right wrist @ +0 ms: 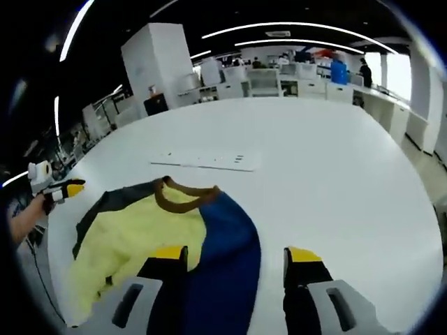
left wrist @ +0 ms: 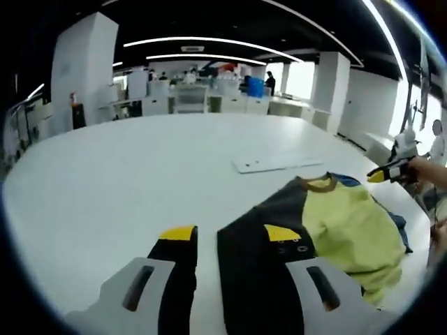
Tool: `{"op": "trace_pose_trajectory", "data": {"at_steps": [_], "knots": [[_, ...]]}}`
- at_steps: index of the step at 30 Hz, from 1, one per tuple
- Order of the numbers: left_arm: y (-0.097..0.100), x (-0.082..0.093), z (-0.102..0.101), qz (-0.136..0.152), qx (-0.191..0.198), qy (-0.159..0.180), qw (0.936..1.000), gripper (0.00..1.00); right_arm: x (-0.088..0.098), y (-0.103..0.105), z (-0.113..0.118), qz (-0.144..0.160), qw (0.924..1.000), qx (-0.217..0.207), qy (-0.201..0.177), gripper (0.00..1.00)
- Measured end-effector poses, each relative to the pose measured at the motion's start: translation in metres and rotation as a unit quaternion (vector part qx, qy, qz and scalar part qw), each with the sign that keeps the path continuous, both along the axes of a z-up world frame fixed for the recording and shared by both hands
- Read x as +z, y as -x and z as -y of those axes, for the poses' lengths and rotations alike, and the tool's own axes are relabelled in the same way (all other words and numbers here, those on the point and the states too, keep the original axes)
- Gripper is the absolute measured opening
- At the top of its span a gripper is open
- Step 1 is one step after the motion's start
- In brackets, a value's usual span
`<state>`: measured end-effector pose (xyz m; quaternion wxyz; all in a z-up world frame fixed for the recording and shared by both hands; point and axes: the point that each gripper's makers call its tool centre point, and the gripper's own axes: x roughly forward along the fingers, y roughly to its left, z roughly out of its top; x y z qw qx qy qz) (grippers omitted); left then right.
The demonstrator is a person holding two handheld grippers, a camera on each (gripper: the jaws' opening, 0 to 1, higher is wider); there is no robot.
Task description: Fold the garment on the visible template until the final outline fits inside the template.
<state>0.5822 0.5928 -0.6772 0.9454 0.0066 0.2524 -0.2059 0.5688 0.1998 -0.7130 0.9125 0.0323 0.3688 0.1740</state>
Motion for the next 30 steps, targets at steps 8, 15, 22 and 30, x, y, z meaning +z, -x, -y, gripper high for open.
{"op": "trace_pose_trajectory", "data": {"at_steps": [8, 15, 22, 30], "knots": [[0.031, 0.011, 0.010, 0.005, -0.028, 0.002, 0.9996, 0.44, 0.010, 0.035, -0.002, -0.006, 0.9999, 0.012, 0.005, 0.67], [0.057, 0.019, 0.018, 0.014, -0.050, 0.011, 0.9986, 0.44, 0.018, 0.069, -0.001, -0.005, 0.9999, 0.012, 0.011, 0.67], [0.083, 0.027, 0.033, 0.022, -0.073, 0.017, 0.9969, 0.42, 0.018, 0.106, -0.004, -0.015, 0.9996, 0.016, 0.017, 0.66], [0.106, 0.019, 0.056, 0.017, -0.102, 0.012, 0.9946, 0.40, 0.017, 0.135, -0.008, -0.018, 0.9997, -0.010, 0.016, 0.61]]}}
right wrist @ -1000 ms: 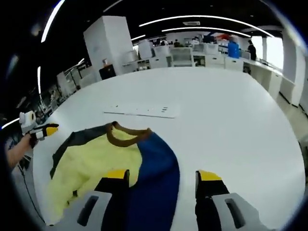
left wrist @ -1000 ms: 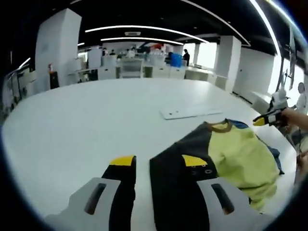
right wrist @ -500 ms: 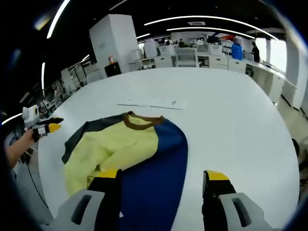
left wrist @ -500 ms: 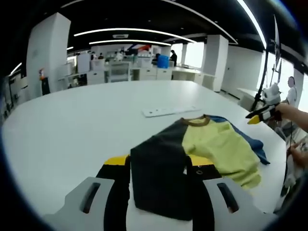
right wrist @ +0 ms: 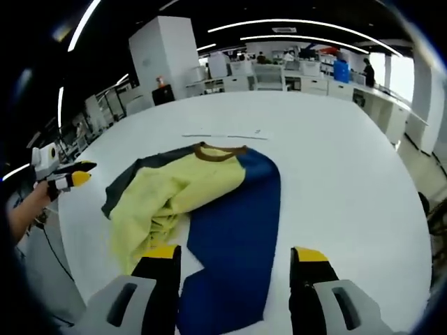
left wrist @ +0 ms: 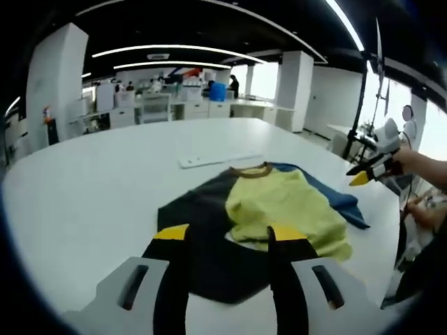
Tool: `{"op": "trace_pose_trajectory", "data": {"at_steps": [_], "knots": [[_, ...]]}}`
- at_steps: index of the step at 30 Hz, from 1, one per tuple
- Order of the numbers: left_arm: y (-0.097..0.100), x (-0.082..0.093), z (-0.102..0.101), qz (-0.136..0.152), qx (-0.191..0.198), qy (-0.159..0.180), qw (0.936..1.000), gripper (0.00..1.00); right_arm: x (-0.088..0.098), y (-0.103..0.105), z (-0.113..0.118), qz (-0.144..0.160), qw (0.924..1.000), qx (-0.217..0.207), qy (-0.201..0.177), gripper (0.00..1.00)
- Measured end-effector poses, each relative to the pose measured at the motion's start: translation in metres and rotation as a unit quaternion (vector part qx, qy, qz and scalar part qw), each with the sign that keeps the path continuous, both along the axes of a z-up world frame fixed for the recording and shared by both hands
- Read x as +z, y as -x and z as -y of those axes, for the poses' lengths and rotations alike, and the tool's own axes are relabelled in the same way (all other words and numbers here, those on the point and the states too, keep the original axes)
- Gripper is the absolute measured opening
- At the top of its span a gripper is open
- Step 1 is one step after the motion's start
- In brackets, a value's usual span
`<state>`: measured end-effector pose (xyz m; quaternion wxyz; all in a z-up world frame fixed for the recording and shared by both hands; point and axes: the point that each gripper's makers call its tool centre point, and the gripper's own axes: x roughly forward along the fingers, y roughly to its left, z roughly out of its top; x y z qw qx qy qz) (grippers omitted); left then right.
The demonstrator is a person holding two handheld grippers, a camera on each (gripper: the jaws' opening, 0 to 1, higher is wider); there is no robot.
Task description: Fold the garment on the visible template until the final outline fits inside the template.
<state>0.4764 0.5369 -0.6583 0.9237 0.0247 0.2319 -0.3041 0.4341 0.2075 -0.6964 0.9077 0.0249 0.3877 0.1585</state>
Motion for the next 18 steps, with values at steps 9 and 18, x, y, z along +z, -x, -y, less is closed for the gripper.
{"op": "trace_pose_trajectory", "data": {"at_steps": [9, 18], "knots": [[0.018, -0.022, 0.013, -0.007, -0.022, -0.036, 0.9991, 0.37, -0.014, 0.034, 0.002, -0.015, 0.9998, -0.010, 0.012, 0.60], [0.030, -0.033, 0.033, -0.013, -0.034, -0.039, 0.9986, 0.34, -0.040, 0.069, 0.000, -0.037, 0.9981, -0.043, 0.025, 0.55]]}}
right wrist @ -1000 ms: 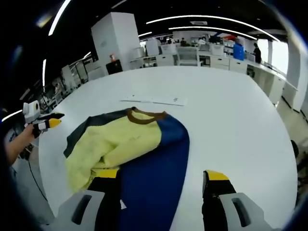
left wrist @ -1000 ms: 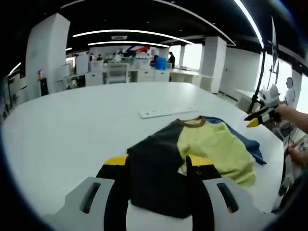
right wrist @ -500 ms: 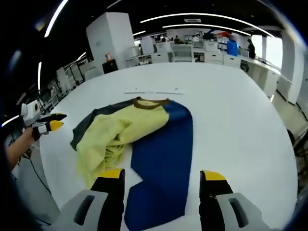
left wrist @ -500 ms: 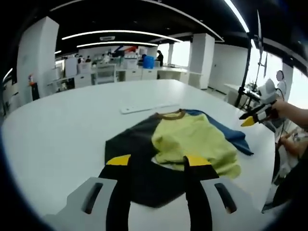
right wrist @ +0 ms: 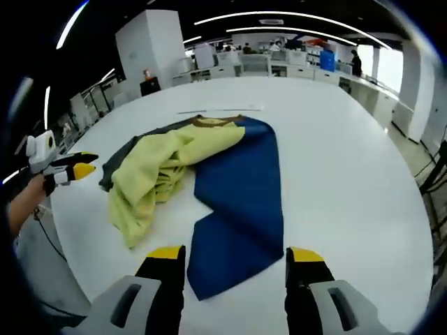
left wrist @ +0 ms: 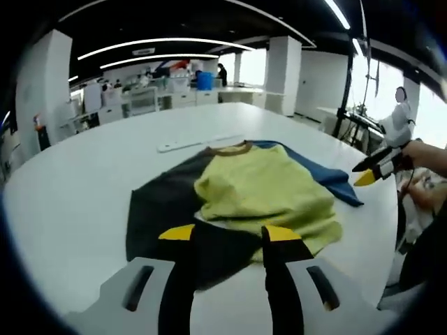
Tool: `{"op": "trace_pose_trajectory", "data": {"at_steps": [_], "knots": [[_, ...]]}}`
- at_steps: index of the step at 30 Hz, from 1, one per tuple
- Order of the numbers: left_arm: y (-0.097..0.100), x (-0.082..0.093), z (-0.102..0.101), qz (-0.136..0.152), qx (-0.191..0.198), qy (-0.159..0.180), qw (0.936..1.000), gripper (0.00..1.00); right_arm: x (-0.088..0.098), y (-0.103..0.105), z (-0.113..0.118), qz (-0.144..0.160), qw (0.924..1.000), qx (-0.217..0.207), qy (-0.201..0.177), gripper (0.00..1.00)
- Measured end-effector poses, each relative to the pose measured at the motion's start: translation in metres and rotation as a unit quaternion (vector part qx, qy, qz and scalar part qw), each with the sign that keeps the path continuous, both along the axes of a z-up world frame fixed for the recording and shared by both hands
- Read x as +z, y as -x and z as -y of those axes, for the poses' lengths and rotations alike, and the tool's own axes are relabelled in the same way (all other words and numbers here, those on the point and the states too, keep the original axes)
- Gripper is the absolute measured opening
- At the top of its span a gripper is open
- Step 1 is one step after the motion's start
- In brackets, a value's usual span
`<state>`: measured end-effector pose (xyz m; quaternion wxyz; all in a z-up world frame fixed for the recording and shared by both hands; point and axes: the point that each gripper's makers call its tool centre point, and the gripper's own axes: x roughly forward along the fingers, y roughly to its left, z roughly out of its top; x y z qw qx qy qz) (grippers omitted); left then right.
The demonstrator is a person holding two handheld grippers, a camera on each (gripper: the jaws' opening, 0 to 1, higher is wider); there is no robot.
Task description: Fold the garment on the visible template until the final outline fits inside the template.
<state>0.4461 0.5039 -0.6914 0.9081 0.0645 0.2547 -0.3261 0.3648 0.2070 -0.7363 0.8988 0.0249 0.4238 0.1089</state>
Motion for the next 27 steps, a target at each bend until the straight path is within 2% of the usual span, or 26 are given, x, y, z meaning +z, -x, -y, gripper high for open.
{"op": "trace_pose_trajectory", "data": {"at_steps": [4, 6, 10, 12, 20, 27], "knots": [[0.006, -0.008, 0.010, 0.002, -0.011, -0.012, 0.9999, 0.31, -0.009, 0.011, -0.003, -0.009, 0.9999, -0.010, -0.004, 0.51], [0.008, -0.014, 0.014, 0.010, -0.023, -0.031, 0.9992, 0.29, -0.015, 0.018, -0.007, -0.018, 0.9998, -0.001, -0.003, 0.49], [0.010, -0.025, 0.017, 0.006, -0.022, -0.046, 0.9987, 0.27, -0.021, 0.026, -0.006, -0.024, 0.9997, -0.002, 0.003, 0.45], [0.010, -0.028, 0.020, 0.005, -0.022, -0.040, 0.9990, 0.27, -0.021, 0.027, -0.004, -0.018, 0.9997, -0.008, 0.010, 0.43], [0.010, -0.039, 0.029, 0.004, -0.020, -0.053, 0.9984, 0.24, -0.021, 0.026, -0.009, 0.005, 0.9996, -0.021, 0.016, 0.32], [0.006, -0.052, 0.025, -0.001, -0.002, -0.075, 0.9972, 0.19, -0.027, 0.024, -0.015, 0.004, 0.9993, -0.026, 0.028, 0.28]]}}
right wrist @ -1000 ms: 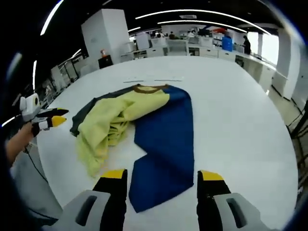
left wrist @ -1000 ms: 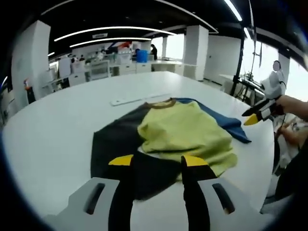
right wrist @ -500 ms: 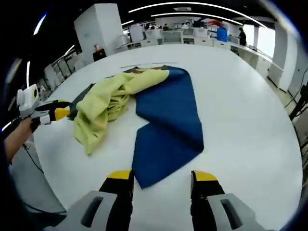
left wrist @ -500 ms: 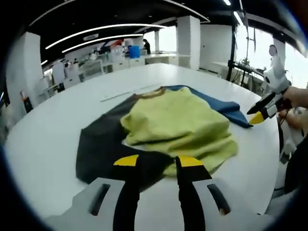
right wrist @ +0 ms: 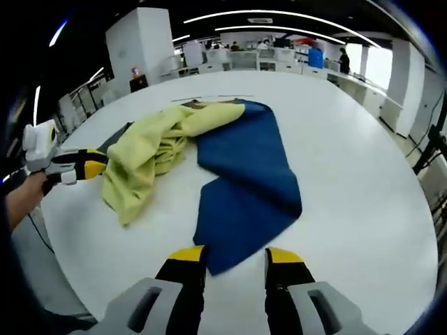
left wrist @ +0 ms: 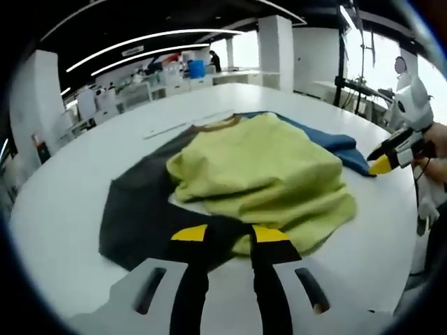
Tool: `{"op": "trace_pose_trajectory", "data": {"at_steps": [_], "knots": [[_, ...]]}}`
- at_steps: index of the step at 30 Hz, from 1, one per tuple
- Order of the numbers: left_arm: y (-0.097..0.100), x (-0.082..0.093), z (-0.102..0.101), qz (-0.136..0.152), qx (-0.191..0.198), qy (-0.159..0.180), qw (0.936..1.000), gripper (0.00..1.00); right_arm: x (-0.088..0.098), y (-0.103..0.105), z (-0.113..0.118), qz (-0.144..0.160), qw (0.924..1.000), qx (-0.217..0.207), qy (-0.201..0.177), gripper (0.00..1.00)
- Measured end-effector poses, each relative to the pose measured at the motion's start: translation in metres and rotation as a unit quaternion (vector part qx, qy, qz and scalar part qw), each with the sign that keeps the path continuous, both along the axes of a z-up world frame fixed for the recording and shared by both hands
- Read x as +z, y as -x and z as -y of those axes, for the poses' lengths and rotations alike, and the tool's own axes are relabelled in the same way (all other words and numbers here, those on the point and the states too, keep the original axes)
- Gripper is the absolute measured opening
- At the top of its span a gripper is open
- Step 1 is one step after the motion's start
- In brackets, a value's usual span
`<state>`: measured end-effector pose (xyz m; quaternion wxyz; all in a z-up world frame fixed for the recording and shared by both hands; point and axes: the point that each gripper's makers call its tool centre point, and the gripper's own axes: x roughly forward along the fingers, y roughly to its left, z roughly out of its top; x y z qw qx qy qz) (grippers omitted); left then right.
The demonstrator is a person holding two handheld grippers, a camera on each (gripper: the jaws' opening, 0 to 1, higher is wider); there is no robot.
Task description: Fold the garment on the visible template until the final outline fits inside the template.
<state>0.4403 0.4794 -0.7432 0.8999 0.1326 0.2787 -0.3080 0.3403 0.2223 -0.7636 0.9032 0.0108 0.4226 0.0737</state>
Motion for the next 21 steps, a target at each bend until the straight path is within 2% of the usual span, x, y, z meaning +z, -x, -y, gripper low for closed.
{"op": "trace_pose_trajectory", "data": {"at_steps": [5, 8, 9, 10, 11, 14, 16, 21], "knots": [[-0.004, -0.006, -0.008, 0.001, 0.017, -0.015, 0.9997, 0.13, -0.002, -0.001, 0.002, 0.006, 0.9995, 0.002, 0.032, 0.24], [-0.005, -0.005, -0.010, 0.007, 0.022, -0.010, 0.9997, 0.09, -0.001, 0.000, 0.000, 0.006, 0.9996, -0.005, 0.026, 0.14], [-0.006, -0.003, -0.013, 0.019, 0.023, -0.022, 0.9993, 0.05, -0.001, -0.001, -0.001, 0.008, 0.9996, -0.001, 0.026, 0.10], [-0.005, -0.003, -0.014, 0.021, 0.021, -0.029, 0.9991, 0.01, -0.001, -0.001, -0.001, 0.009, 0.9997, 0.000, 0.024, 0.09], [-0.005, -0.003, -0.014, 0.020, 0.022, -0.030, 0.9991, 0.01, -0.001, -0.001, -0.001, 0.008, 0.9997, -0.006, 0.021, 0.08], [-0.003, -0.002, -0.017, 0.018, 0.029, -0.026, 0.9991, 0.00, -0.001, -0.001, 0.002, 0.008, 0.9997, -0.018, 0.012, 0.06], [-0.003, 0.000, -0.019, 0.020, 0.032, -0.023, 0.9990, 0.00, 0.000, 0.000, 0.004, 0.008, 0.9998, -0.019, 0.006, 0.00], [-0.004, 0.013, -0.025, 0.020, 0.047, 0.008, 0.9987, 0.00, 0.008, 0.001, 0.010, 0.017, 0.9996, -0.020, -0.003, 0.00]]}}
